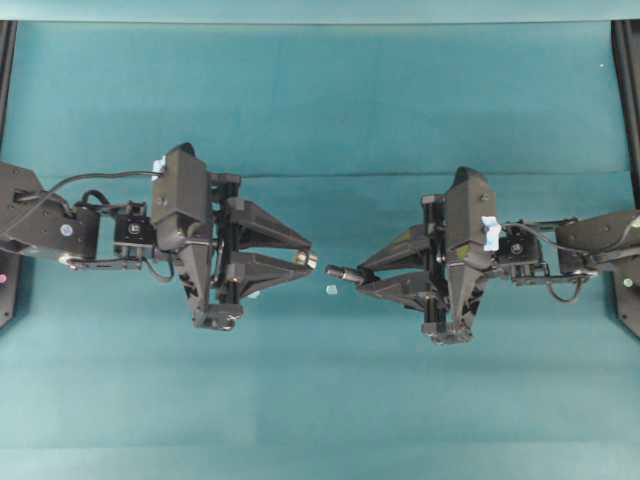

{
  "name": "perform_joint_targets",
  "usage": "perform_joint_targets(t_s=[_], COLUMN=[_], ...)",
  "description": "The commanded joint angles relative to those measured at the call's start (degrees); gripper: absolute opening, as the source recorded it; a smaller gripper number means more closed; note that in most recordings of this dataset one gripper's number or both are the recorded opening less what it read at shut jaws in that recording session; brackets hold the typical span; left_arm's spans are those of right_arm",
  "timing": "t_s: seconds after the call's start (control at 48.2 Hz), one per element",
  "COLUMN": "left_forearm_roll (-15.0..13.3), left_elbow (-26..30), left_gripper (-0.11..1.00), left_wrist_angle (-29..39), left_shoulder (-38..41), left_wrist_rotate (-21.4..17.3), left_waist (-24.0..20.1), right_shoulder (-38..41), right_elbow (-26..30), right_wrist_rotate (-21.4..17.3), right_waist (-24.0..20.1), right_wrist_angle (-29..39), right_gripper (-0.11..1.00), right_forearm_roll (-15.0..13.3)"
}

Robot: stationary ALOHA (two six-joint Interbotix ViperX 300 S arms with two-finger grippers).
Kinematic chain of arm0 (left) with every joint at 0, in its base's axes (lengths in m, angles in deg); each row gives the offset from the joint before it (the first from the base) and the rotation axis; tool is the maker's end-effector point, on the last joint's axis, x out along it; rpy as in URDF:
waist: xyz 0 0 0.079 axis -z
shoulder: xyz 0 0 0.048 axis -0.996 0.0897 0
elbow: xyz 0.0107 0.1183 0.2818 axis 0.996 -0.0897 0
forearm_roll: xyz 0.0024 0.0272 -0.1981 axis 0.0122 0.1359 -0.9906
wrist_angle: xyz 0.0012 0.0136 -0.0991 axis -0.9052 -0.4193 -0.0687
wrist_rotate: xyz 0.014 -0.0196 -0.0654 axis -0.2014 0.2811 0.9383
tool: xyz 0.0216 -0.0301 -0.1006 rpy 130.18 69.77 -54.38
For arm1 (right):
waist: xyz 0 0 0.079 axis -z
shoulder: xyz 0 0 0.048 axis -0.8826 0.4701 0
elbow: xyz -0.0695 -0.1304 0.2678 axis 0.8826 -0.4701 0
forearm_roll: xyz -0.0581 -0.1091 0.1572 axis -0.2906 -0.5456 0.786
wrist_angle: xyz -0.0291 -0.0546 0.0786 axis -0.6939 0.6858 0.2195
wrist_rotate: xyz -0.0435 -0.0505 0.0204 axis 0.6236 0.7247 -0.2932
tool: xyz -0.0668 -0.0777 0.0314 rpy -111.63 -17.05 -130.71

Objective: Insert the washer onto the shaft with both hands.
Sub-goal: 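Lift both and turn them to face each other, washer toward shaft, then move the left gripper's washer onto the shaft's threaded tip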

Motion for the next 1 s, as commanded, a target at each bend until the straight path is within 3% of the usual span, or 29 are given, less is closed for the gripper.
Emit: perform_joint_targets(t_s=[0.0,0.208,0.353,0.976], left_forearm_roll=[0.18,0.18,0.18,0.18], left_elbow=[0.97,0.44,0.97,2.02], left_gripper=[0.36,0.36,0.36,0.36], left_wrist_angle=[-0.7,-0.97,-4.92,-6.59], left_shoulder=[0.18,3.87,6.77,7.12], left_wrist_rotate=[0.09,1.05,2.81,3.08], left_waist=[0.26,0.88,0.88,0.53], right_shoulder=[0.35,1.23,1.05,1.23], right_elbow=[0.7,-0.79,-2.11,-1.85], right_wrist_rotate=[-0.53,-0.53,-0.62,-0.7], right_waist=[-0.18,-0.18,-0.18,-0.18], right_wrist_angle=[-1.49,-2.11,-2.72,-4.83], right_gripper=[0.0,0.0,0.0,0.0], right_forearm_roll=[0.09,0.09,0.18,0.18])
